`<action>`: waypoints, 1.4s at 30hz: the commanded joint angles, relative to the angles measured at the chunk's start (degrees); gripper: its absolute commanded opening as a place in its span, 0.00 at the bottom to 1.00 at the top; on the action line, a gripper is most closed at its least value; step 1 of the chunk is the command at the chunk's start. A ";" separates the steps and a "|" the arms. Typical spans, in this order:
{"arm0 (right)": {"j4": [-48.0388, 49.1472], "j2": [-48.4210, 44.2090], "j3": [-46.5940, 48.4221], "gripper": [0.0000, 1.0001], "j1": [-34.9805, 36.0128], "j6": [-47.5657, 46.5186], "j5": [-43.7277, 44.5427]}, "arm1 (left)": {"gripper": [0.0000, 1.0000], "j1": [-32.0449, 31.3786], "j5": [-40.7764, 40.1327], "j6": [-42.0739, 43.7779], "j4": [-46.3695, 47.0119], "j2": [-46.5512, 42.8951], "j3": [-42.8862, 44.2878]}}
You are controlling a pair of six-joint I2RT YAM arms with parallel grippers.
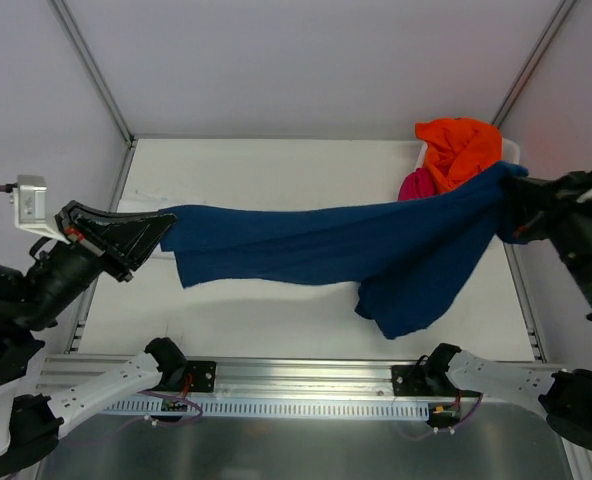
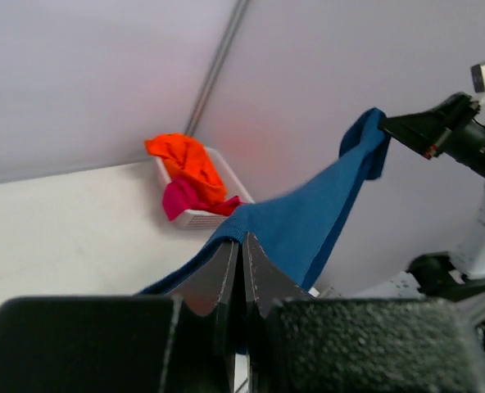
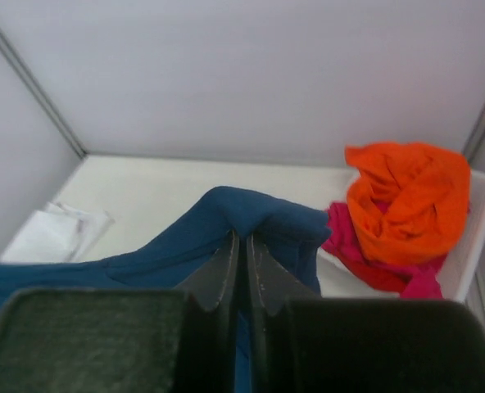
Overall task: Fold and stack the t-shirts
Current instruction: Flatten out the tshirt
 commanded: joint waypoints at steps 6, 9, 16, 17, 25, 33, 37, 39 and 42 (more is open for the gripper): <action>-5.52 1.24 15.62 0.07 0.14 -5.46 -13.99 | 0.00 0.32 15.13 -4.40 -3.16 0.29 5.34; -5.34 0.36 17.29 0.08 0.14 -5.54 -15.85 | 0.00 0.49 16.62 -6.33 -3.25 -1.12 5.95; -3.67 0.10 19.23 0.11 0.14 -5.98 -18.41 | 0.00 4.26 19.97 -7.92 -3.25 -3.40 10.18; -3.58 -0.17 18.62 0.11 0.14 -5.90 -17.28 | 0.00 4.97 19.97 -7.92 -3.33 -3.75 10.00; 6.85 -7.01 -13.40 0.09 0.14 -4.50 -3.58 | 0.00 7.26 6.21 -7.21 -3.60 -2.45 -9.82; 24.85 1.02 -40.78 0.05 -6.77 0.16 -5.81 | 0.00 7.26 -16.74 -7.92 -3.07 6.60 -24.53; 34.81 15.88 -45.55 0.01 -14.17 1.14 -14.19 | 0.00 9.54 -24.24 -7.48 1.22 14.86 -29.44; 37.88 22.74 -42.76 0.00 -16.28 0.61 -13.93 | 0.00 14.26 -23.54 -6.78 5.69 22.47 -30.95; 39.57 35.22 -35.22 0.01 -18.22 0.00 -12.35 | 0.00 20.16 -22.31 -6.26 12.64 34.33 -30.17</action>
